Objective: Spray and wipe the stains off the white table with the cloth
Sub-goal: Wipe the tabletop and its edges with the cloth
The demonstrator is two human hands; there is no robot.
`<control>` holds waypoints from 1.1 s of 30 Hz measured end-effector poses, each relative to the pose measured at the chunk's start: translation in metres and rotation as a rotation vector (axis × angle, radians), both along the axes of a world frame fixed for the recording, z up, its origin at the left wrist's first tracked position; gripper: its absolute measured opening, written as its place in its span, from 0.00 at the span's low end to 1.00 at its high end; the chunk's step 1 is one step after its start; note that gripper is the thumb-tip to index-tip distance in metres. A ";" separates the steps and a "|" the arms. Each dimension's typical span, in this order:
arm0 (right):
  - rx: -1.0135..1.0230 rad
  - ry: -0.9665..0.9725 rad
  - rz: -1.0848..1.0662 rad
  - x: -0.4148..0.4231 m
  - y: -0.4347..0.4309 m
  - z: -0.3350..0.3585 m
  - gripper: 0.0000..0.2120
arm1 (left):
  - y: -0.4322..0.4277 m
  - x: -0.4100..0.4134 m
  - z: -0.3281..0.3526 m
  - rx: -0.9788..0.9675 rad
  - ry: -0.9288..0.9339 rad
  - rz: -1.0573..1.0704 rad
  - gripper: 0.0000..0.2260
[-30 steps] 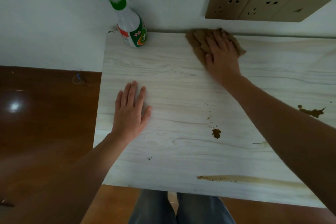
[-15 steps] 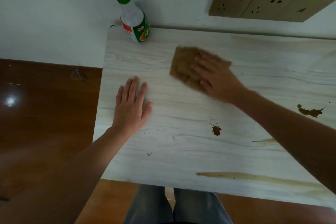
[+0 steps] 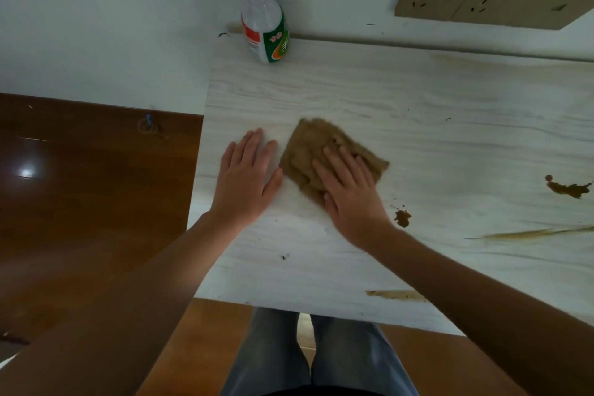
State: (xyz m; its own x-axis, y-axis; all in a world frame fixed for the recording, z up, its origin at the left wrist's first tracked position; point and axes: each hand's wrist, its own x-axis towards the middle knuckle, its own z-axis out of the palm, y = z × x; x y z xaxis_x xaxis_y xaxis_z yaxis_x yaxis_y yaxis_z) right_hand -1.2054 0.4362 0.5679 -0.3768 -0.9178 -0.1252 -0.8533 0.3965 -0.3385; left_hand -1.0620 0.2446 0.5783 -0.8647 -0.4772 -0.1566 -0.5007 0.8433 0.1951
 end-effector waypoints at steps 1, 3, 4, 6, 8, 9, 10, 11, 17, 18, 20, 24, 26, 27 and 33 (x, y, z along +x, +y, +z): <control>0.022 0.006 0.068 0.013 0.012 0.002 0.27 | -0.001 0.008 0.002 -0.015 0.007 -0.011 0.25; 0.052 0.009 0.174 0.028 0.031 0.002 0.27 | -0.001 0.029 0.006 -0.026 0.002 -0.030 0.23; 0.058 0.006 0.210 0.029 0.035 0.002 0.27 | 0.000 0.042 0.007 -0.029 -0.004 -0.044 0.23; 0.067 0.002 0.259 0.018 0.033 0.000 0.28 | 0.003 0.072 0.007 -0.040 0.003 -0.082 0.22; 0.035 -0.001 0.231 0.003 0.017 -0.002 0.28 | 0.007 0.102 0.006 -0.035 0.023 -0.091 0.22; 0.010 -0.007 0.169 -0.004 0.007 -0.003 0.28 | 0.009 0.116 0.005 -0.023 0.032 -0.081 0.22; -0.006 -0.015 0.087 -0.009 -0.006 -0.004 0.28 | 0.011 0.127 0.004 -0.008 0.036 -0.074 0.22; -0.017 -0.020 -0.005 -0.011 -0.019 -0.004 0.27 | 0.013 0.137 0.004 0.006 0.040 -0.071 0.22; -0.040 -0.052 -0.495 0.040 -0.078 -0.001 0.27 | 0.015 0.153 -0.002 0.067 0.032 -0.065 0.24; -0.036 -0.054 -0.496 0.053 -0.078 -0.001 0.27 | 0.016 0.153 -0.003 0.069 0.031 -0.068 0.24; -0.027 -0.042 -0.399 0.076 -0.067 0.000 0.27 | 0.015 0.153 -0.003 0.070 0.022 -0.082 0.24; 0.055 -0.031 -0.085 0.103 -0.014 0.005 0.27 | 0.013 0.155 0.004 0.098 -0.041 -0.096 0.26; 0.081 -0.039 0.023 0.103 0.014 0.007 0.27 | 0.010 0.157 0.005 0.109 -0.043 -0.110 0.25; 0.086 -0.037 0.057 0.100 0.025 0.009 0.28 | 0.009 0.158 0.006 0.113 -0.037 -0.119 0.24; 0.049 -0.008 -0.124 0.094 0.048 0.010 0.27 | -0.003 0.162 0.014 0.121 0.014 -0.187 0.23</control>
